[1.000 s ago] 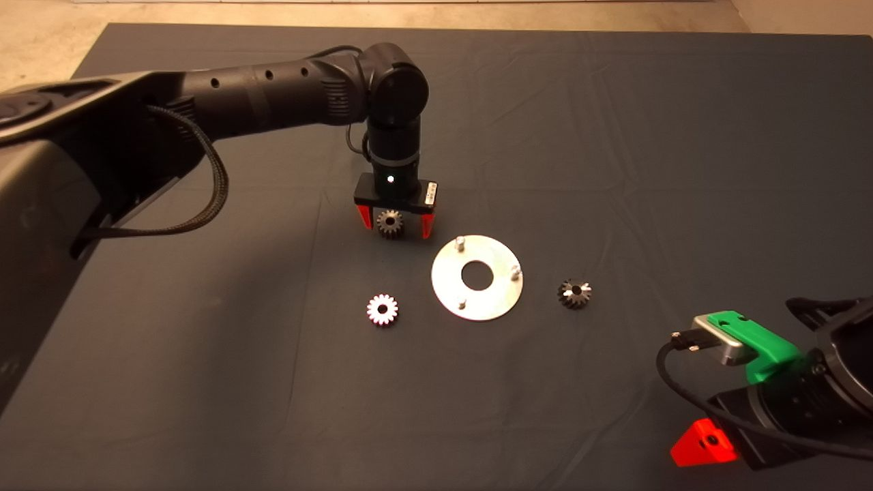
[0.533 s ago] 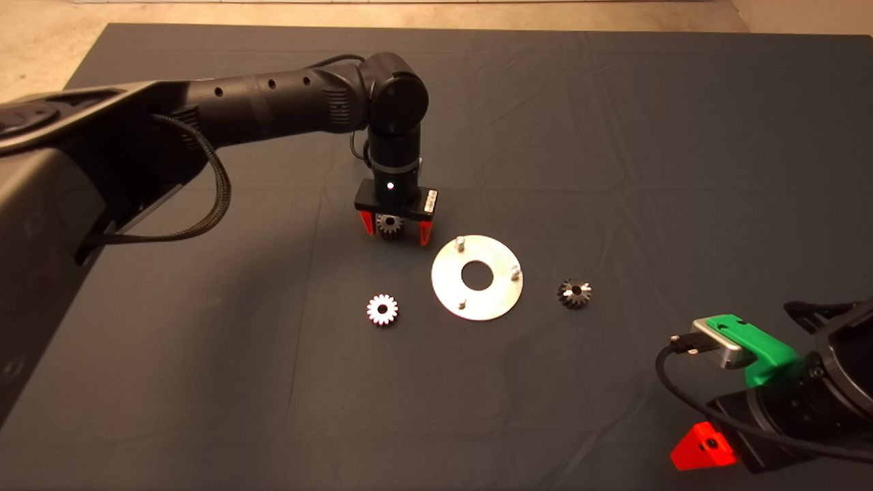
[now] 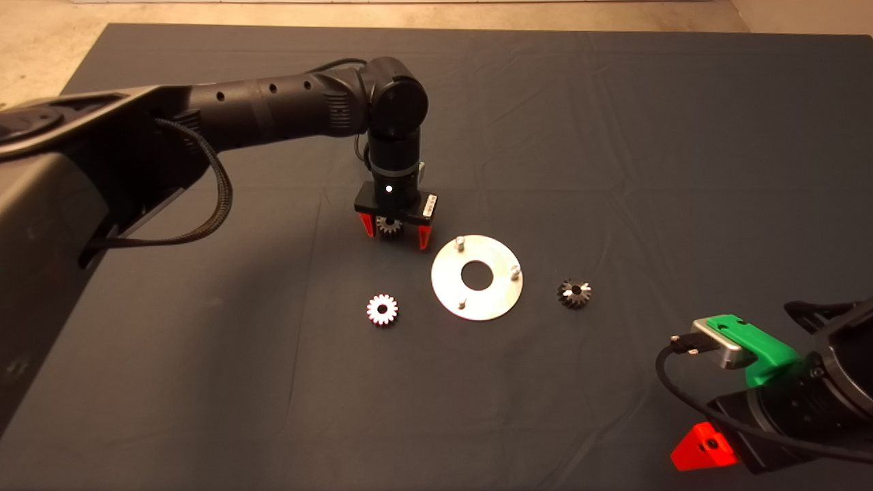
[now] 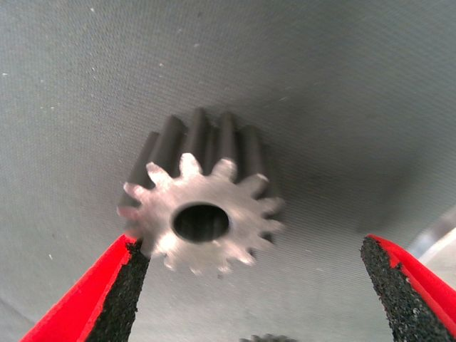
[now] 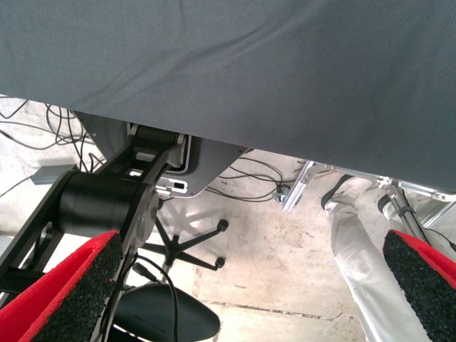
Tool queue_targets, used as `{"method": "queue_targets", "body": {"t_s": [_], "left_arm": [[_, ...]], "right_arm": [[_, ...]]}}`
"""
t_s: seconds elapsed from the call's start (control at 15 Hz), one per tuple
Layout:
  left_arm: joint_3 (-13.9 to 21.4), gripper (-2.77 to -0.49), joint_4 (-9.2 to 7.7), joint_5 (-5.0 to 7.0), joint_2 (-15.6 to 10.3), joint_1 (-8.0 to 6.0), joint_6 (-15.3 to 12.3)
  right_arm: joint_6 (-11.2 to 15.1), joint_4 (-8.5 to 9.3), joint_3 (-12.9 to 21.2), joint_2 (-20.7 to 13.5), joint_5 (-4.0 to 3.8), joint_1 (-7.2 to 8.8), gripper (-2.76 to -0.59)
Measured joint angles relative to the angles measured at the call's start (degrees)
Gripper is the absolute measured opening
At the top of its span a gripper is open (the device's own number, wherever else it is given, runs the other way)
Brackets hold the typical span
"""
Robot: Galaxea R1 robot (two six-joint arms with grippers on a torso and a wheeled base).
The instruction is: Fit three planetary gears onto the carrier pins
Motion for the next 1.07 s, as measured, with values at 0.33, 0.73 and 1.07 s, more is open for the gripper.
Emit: {"method": "queue_targets", "body": {"t_s": [0.33, 0.73, 1.07], "left_arm": [[-3.32, -1.19, 0.05, 0.00, 0.02, 0.15, 4.52], [-3.43, -1.19, 0.02, -0.38, 0.01, 0.15, 5.81], [-3.49, -1.19, 0.02, -1.61, 0.96, -0.44, 5.81]], "right_arm": [[0.00, 0.00, 0.00, -0.05, 0.02, -0.41, -0.63], [0.00, 0.00, 0.00, -0.07, 0.02, -0.90, -0.63], [0.00, 0.00, 0.00, -0.07, 0.02, -1.23, -0.63]]}}
